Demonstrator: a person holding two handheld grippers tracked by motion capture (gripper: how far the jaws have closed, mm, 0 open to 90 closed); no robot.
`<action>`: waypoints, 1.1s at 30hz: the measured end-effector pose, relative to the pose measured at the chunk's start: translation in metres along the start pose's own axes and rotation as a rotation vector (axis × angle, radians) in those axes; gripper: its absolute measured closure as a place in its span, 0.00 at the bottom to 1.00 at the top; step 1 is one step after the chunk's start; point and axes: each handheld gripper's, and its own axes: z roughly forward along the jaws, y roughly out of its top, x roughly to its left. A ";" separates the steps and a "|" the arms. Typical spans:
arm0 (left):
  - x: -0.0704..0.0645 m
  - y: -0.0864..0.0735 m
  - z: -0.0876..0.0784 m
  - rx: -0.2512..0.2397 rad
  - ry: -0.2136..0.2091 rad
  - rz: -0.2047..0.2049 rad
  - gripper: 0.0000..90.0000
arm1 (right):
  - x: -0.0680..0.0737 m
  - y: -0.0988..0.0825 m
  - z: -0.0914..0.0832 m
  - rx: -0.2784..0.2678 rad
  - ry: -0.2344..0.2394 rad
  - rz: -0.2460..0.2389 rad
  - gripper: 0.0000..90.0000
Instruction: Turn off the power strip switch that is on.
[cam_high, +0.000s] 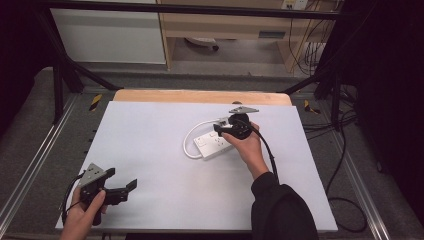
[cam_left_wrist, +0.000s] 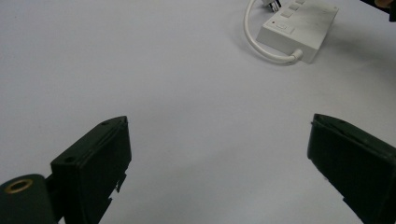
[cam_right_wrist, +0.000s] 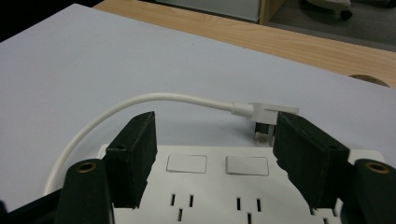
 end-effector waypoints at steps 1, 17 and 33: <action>0.000 0.000 0.000 0.000 0.000 -0.001 0.07 | -0.001 0.001 -0.002 -0.001 0.000 -0.002 0.29; 0.000 0.000 0.000 0.001 0.002 -0.002 0.07 | 0.001 0.011 -0.029 -0.064 0.007 0.009 0.04; 0.000 0.000 -0.001 0.002 0.003 -0.002 0.07 | -0.004 0.019 -0.063 -0.115 -0.032 -0.005 0.04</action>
